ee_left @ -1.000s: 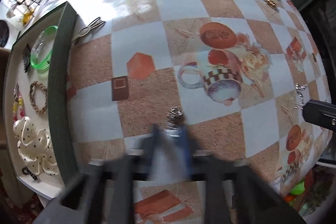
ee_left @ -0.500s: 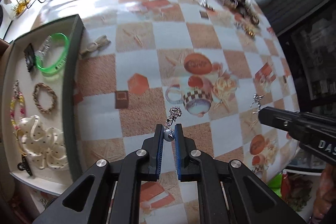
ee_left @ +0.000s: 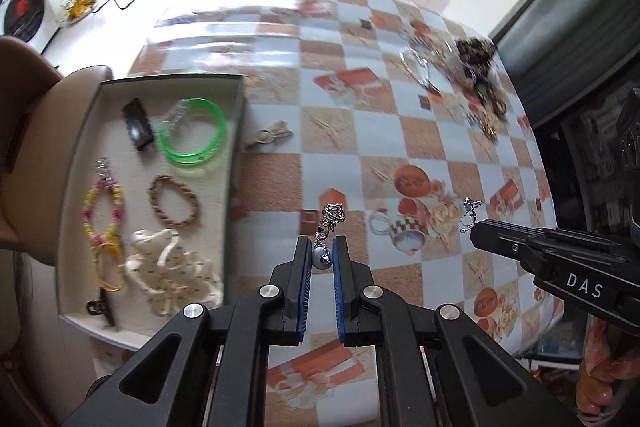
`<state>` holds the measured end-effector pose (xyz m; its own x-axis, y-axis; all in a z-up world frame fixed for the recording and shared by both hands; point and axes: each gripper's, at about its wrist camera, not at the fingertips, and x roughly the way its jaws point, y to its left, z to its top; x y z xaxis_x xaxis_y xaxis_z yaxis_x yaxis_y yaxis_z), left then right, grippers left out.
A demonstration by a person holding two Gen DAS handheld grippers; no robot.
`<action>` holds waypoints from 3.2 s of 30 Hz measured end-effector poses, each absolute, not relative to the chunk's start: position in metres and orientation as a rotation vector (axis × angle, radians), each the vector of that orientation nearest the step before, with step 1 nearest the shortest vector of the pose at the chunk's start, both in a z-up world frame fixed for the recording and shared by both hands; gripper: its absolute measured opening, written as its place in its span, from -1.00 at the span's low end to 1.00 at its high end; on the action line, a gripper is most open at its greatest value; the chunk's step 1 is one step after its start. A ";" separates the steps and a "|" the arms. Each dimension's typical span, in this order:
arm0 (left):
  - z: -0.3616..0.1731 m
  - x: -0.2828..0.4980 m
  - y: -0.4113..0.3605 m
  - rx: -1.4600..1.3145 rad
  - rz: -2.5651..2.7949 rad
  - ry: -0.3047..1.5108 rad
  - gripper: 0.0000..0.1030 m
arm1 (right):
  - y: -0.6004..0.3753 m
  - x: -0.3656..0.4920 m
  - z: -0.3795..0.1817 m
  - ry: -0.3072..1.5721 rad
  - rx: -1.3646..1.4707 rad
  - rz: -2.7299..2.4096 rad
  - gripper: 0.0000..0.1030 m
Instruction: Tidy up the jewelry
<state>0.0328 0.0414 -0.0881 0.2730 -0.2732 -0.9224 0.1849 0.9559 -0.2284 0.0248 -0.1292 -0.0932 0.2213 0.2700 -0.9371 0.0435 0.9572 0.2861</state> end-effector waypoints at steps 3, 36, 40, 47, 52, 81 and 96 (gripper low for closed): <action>-0.083 0.032 0.060 -0.102 -0.278 1.243 -0.74 | -0.113 0.030 -0.088 1.340 0.250 0.191 -0.91; -0.109 0.054 0.211 -0.244 -0.003 1.211 -0.74 | 0.049 0.095 -0.078 1.320 0.055 0.436 -0.91; -0.116 0.058 0.210 -0.245 -0.004 1.217 -0.74 | 0.052 0.099 -0.082 1.327 0.048 0.437 -0.91; -0.122 0.063 0.208 -0.245 -0.010 1.222 -0.74 | 0.052 0.106 -0.086 1.332 0.051 0.431 -0.91; -0.128 0.071 0.207 -0.239 -0.014 1.227 -0.74 | 0.051 0.115 -0.088 1.332 0.057 0.435 -0.91; -0.192 0.104 0.190 -0.105 0.071 1.327 -0.74 | 0.097 0.189 -0.192 1.435 0.030 0.419 -0.90; -0.163 0.095 0.195 -0.129 0.146 1.263 1.00 | 0.069 0.169 -0.137 1.339 0.072 0.386 0.06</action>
<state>0.0952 0.1948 -0.1635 0.2956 0.0383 -0.9546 -0.1803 0.9835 -0.0164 0.1688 0.0691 -0.1369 0.1767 0.3132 -0.9331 -0.2310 0.9347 0.2700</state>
